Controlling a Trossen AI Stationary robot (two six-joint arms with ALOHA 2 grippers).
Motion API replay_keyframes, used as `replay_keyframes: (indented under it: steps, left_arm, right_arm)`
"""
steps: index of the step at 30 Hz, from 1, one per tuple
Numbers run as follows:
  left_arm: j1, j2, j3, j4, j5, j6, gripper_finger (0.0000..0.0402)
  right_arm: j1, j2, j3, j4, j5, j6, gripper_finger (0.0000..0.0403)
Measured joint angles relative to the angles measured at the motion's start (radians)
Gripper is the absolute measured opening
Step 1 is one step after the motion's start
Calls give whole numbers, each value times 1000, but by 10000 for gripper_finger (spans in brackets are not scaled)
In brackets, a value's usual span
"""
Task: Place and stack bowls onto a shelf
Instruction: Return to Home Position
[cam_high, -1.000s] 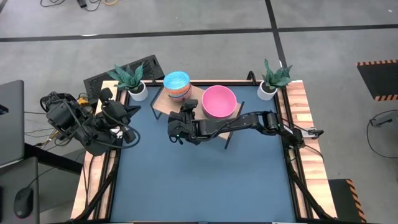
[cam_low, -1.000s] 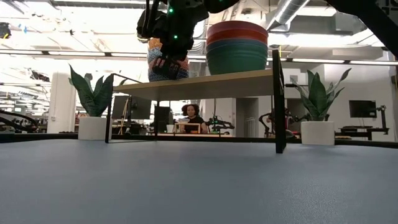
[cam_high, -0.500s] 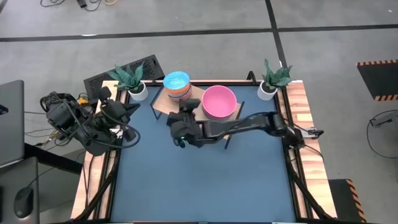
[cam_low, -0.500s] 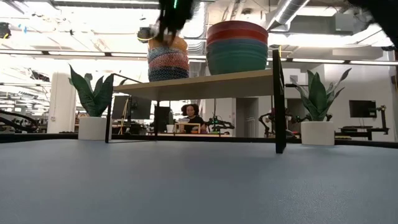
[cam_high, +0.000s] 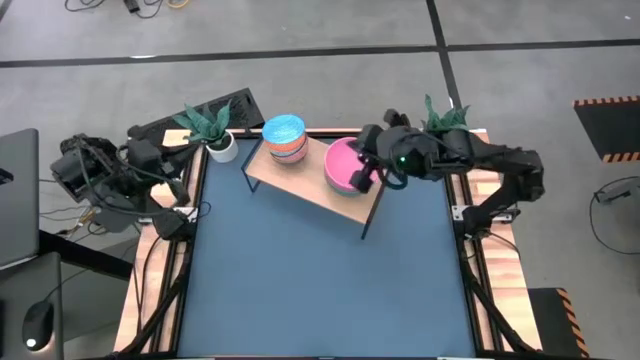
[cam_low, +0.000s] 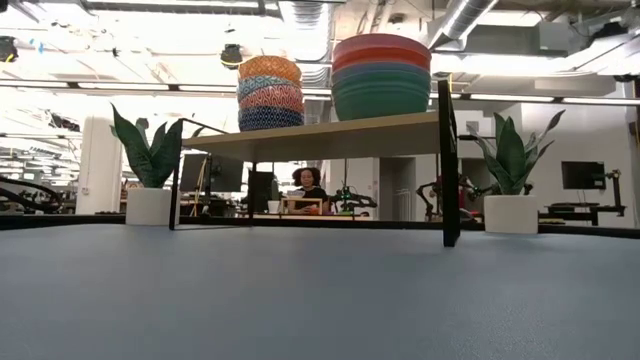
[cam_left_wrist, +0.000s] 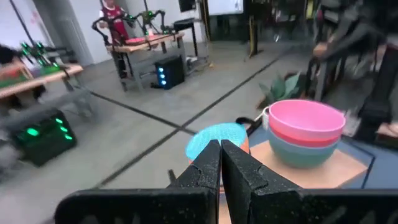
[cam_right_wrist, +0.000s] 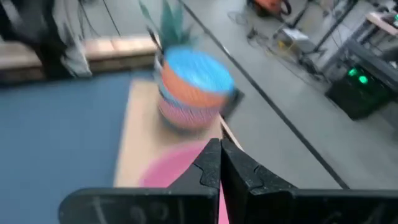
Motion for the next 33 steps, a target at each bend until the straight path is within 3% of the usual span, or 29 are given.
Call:
replay_keyframes:
  steps: [5,11,18,26,33]
  left_arm:
    - [-39,-189,-267,165,3,-73,0]
    - [-37,-314,-509,454,80,38,0]
    - [-37,-429,-718,503,161,-71,0]
    - [-37,-619,-918,510,225,-190,0]
    - [-37,-817,-1145,601,238,-335,0]
  right_arm:
    - [7,-185,-285,141,-5,-39,26]
    - [2,-492,-788,515,-2,-9,28]
    - [10,-833,-1267,894,-18,129,28]
    - [16,-1171,-1556,987,-42,227,28]
    - [16,-1376,-1736,1009,-42,277,28]
